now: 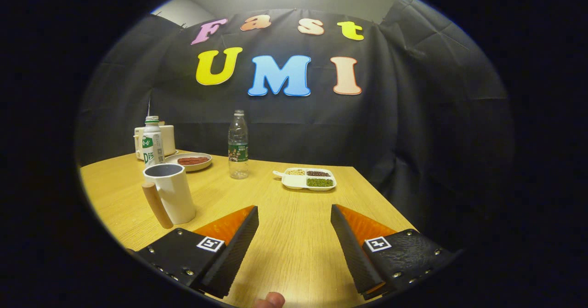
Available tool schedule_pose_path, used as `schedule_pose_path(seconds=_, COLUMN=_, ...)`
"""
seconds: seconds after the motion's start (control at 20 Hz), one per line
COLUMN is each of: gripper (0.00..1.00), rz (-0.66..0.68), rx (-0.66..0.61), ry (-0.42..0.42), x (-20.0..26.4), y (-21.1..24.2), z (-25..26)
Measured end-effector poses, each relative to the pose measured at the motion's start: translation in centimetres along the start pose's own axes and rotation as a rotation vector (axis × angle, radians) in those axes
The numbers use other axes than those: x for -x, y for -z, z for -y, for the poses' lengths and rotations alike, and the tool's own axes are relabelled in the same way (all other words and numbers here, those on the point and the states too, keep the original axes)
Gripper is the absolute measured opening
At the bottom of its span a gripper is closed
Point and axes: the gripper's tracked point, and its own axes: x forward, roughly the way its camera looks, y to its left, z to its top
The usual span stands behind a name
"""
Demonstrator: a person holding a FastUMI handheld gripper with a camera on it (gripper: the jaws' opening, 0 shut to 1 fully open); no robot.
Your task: Take the bottle from table, then pour the juice into the cup, finally place the bottle on the coaster
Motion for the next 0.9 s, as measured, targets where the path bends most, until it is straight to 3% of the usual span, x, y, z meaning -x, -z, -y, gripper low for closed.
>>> schedule_pose_path(seconds=0.15, gripper=0.96, rz=0.006, rx=-0.056, ry=0.033, x=2.9, y=0.3, z=0.9)
schedule_pose_path(seconds=0.45, gripper=0.96, rz=0.139, rx=-0.066, ry=0.049, x=6.5, y=-1.4, z=1.2)
schedule_pose_path(seconds=0.6, gripper=0.96, rz=0.084, rx=-0.074, ry=0.043, x=6.0, y=-0.7, z=1.2)
schedule_pose_path(seconds=0.9, gripper=0.96, rz=0.103, rx=-0.067, ry=0.046, x=6.3, y=-0.9, z=1.2)
